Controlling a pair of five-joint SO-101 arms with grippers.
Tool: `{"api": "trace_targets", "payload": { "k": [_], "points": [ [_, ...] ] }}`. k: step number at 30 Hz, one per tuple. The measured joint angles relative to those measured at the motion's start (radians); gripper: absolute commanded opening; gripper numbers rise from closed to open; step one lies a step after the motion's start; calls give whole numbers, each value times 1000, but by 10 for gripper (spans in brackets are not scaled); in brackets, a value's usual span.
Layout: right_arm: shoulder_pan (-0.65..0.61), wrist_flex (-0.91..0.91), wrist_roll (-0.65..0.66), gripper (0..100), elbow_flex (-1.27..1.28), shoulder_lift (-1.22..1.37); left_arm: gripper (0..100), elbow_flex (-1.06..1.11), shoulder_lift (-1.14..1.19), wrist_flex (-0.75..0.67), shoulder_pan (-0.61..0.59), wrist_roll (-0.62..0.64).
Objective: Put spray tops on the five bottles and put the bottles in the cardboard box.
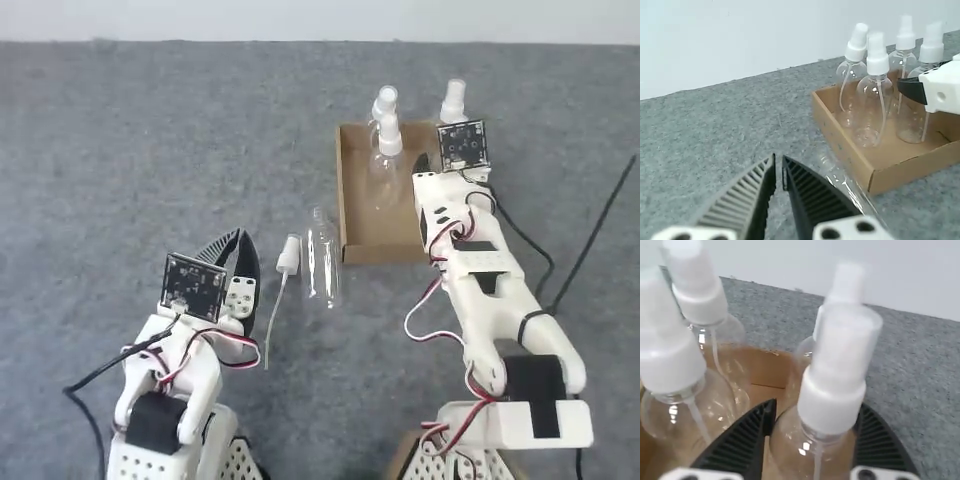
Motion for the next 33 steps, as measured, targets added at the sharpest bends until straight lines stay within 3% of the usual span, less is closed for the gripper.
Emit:
{"api": "trace_targets", "payload": {
  "k": [10, 16, 33],
  "points": [
    [0, 0, 0, 181, 0, 0, 12, 0, 0, 0, 0, 0],
    [0, 0, 0, 266, 0, 0, 12, 0, 0, 0, 0, 0],
    [0, 78, 0, 269, -2, -43, 12, 0, 0, 0, 0, 0]
  ]
}}
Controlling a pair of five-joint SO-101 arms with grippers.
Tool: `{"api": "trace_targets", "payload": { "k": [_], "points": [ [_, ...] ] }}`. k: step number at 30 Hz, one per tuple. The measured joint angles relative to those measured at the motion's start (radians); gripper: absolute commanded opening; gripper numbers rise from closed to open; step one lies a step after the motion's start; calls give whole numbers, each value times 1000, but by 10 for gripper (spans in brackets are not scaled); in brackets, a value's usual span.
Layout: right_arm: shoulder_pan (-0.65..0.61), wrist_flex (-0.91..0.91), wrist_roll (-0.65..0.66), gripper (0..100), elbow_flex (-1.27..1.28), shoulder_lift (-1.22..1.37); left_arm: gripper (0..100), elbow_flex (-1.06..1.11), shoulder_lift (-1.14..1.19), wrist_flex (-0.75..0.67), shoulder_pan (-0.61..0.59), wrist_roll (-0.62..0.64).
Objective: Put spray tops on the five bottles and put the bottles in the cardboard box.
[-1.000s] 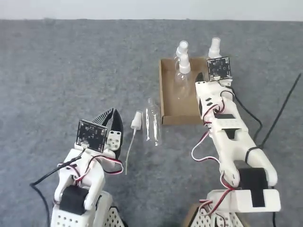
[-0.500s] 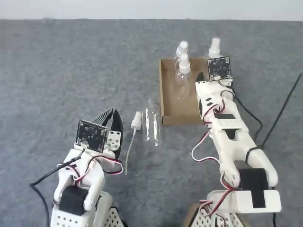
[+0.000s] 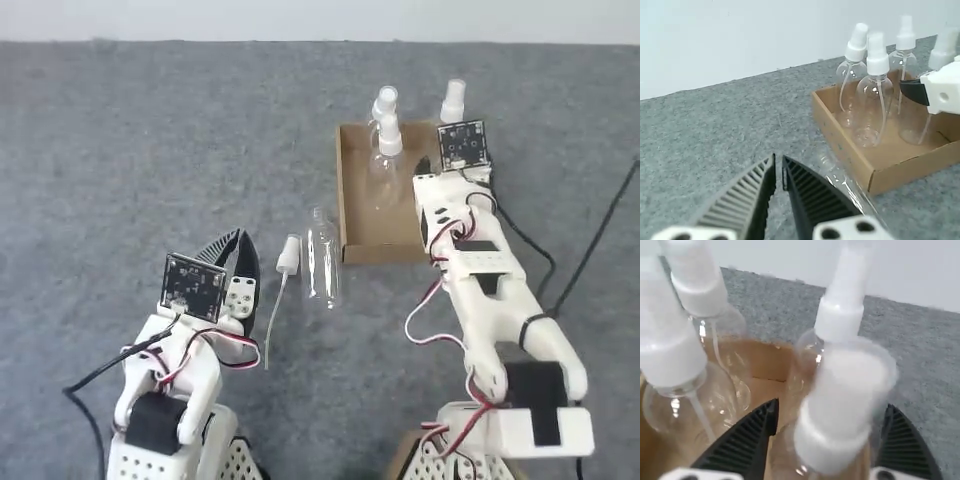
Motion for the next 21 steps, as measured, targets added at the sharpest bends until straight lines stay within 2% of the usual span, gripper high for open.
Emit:
{"api": "trace_targets", "payload": {
  "k": [10, 15, 18, 21],
  "points": [
    [0, 270, 0, 268, -135, -183, 12, 0, 0, 0, 0, 0],
    [-2, 480, 0, 268, -216, -311, 12, 0, 0, 0, 0, 0],
    [-52, 631, 0, 267, -236, -402, 12, 0, 0, 0, -2, 0],
    [-153, 793, 0, 267, -236, -486, 12, 0, 0, 0, -51, 0]
  ]
}}
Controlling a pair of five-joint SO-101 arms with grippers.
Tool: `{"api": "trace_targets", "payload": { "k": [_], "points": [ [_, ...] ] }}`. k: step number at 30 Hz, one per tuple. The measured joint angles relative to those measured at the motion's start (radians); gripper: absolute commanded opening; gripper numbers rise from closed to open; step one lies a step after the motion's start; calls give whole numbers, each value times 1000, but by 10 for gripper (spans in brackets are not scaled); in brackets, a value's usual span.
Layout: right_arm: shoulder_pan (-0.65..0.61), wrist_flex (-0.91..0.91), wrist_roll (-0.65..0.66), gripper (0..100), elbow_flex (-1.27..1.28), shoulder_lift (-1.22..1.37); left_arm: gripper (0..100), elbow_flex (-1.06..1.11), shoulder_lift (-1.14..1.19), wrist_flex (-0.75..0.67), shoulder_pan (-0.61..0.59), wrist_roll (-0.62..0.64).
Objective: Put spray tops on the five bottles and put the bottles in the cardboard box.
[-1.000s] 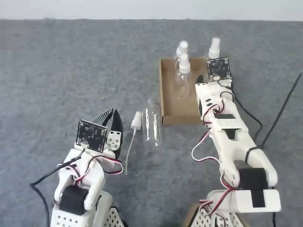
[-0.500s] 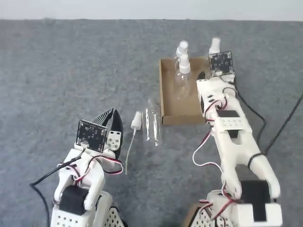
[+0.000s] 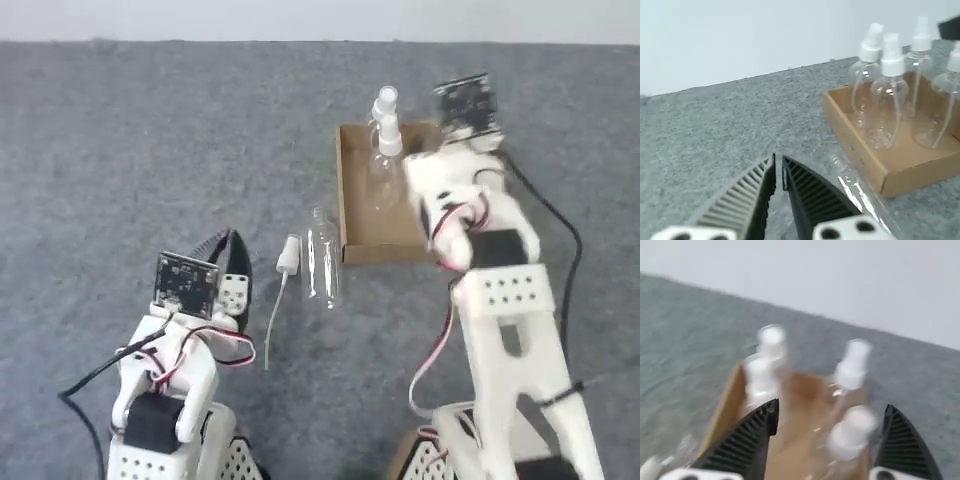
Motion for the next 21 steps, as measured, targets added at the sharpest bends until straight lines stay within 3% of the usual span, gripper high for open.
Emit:
{"api": "trace_targets", "payload": {
  "k": [6, 12, 21],
  "points": [
    [-292, 276, -66, 266, 0, -51, 12, -44, 0, 12, -164, 0],
    [-505, 310, -189, 266, -3, 34, 12, -118, 0, 64, -284, 17],
    [-563, 239, -350, 266, -130, 419, 12, -124, 0, 64, -334, 23]
  ]
}}
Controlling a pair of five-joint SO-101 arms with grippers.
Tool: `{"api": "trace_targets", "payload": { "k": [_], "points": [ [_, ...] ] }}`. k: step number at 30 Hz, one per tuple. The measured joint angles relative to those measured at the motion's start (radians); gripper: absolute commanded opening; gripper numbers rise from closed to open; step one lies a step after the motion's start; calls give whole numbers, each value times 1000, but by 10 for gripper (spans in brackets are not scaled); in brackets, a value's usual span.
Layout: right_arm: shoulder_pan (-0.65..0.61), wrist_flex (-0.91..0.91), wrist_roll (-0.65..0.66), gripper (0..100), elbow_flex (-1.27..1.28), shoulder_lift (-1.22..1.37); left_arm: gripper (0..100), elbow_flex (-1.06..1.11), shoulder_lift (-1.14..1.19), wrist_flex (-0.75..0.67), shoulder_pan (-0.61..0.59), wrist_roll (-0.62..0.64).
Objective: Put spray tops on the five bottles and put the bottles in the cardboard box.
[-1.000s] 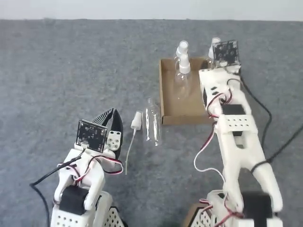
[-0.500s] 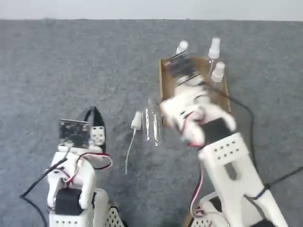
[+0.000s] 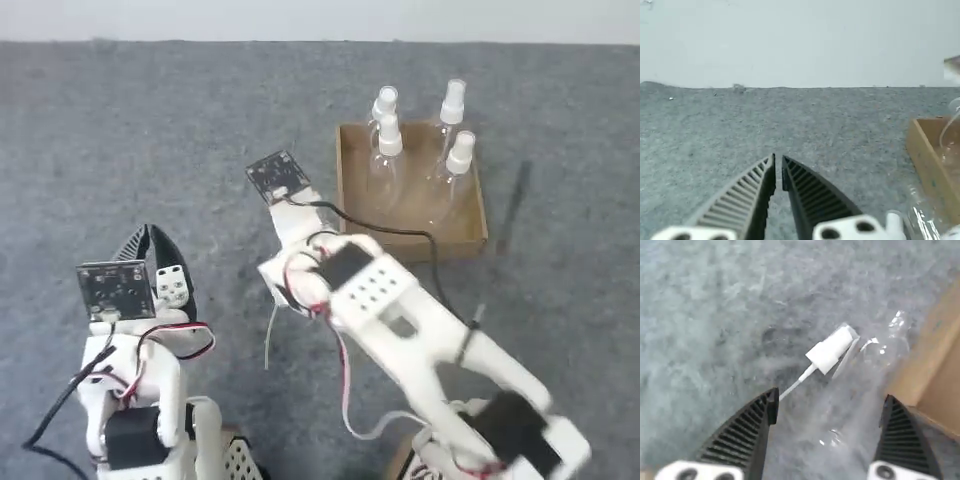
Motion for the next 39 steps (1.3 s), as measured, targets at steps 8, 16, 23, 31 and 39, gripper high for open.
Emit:
{"api": "trace_targets", "payload": {
  "k": [8, 16, 23, 31, 39],
  "points": [
    [-2, -12, -69, 266, -49, 153, 12, 0, 0, 0, 0, 3],
    [5, -51, -69, 266, -58, 216, 12, 0, 0, 0, 0, 3],
    [26, -94, -72, 266, -58, 242, 12, 0, 0, 0, 0, 3],
    [15, -110, -72, 49, -60, 258, 12, 0, 0, 0, 0, 3],
    [14, -115, -72, 32, -72, 272, 12, 0, 0, 0, 0, 3]
  ]
}}
